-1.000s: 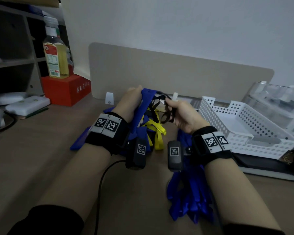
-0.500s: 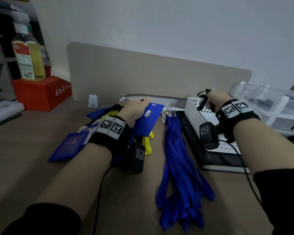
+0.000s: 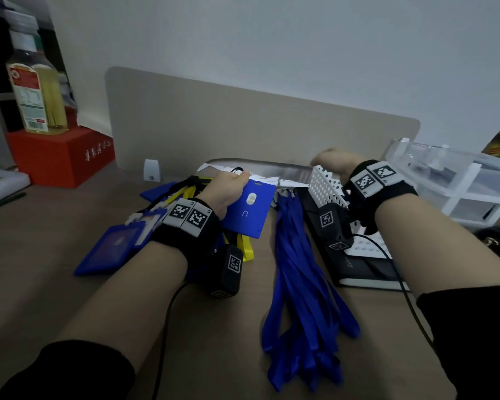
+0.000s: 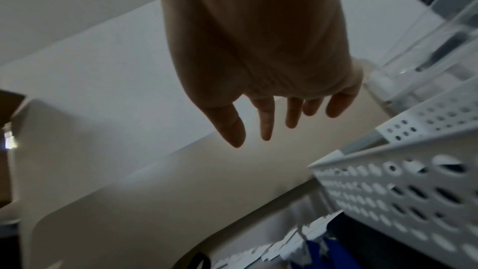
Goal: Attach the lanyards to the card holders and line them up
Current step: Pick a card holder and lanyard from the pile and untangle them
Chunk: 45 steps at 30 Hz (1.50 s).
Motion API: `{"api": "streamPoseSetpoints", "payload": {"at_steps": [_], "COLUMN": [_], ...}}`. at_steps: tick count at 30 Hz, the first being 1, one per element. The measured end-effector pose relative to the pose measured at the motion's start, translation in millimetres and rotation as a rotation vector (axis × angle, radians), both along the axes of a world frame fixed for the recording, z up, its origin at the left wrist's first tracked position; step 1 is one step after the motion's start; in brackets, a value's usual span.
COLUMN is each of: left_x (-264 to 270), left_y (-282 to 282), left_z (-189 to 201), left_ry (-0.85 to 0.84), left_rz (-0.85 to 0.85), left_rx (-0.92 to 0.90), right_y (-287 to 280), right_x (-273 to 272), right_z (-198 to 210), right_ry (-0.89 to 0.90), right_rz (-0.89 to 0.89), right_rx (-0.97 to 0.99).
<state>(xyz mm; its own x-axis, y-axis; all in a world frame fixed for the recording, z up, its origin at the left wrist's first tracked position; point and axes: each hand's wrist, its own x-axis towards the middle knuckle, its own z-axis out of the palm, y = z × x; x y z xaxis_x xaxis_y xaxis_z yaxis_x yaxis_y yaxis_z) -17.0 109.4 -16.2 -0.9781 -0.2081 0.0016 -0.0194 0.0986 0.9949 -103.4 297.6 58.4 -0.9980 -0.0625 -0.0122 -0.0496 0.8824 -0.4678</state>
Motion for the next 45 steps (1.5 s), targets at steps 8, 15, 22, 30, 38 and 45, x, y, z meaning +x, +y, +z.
{"api": "streamPoseSetpoints", "payload": {"at_steps": [8,15,22,30,38,45], "left_x": [-9.4,-12.2,-7.3,-12.9,-14.8,-16.0], "left_y": [-7.8,-5.7,-6.9,-8.7,-12.7,-13.3], "left_z": [-8.1,-0.3,2.1,-1.6,-4.2,-7.1], "left_ry": [0.037,0.090,-0.038,-0.145,-0.106,-0.037], "left_rz": [0.014,-0.016,-0.030,-0.103,-0.102,-0.079], "left_rx": [0.052,-0.046,-0.045,-0.169,-0.166,-0.173], "right_y": [-51.9,-62.4,-57.1,-51.8,-51.5,-50.5], "right_x": [-25.7,-56.7,-76.4,-83.0,-83.4,-70.9], "right_z": [-47.0,-56.8,-80.7,-90.0,-88.6,-74.4], "right_ry": [-0.070,-0.107,-0.113,0.050,0.125,0.262], "right_rz": [0.207,0.236,0.228,0.131,0.088,-0.045], "right_rx": [0.061,0.198,0.436,0.370,0.247,-0.230]}}
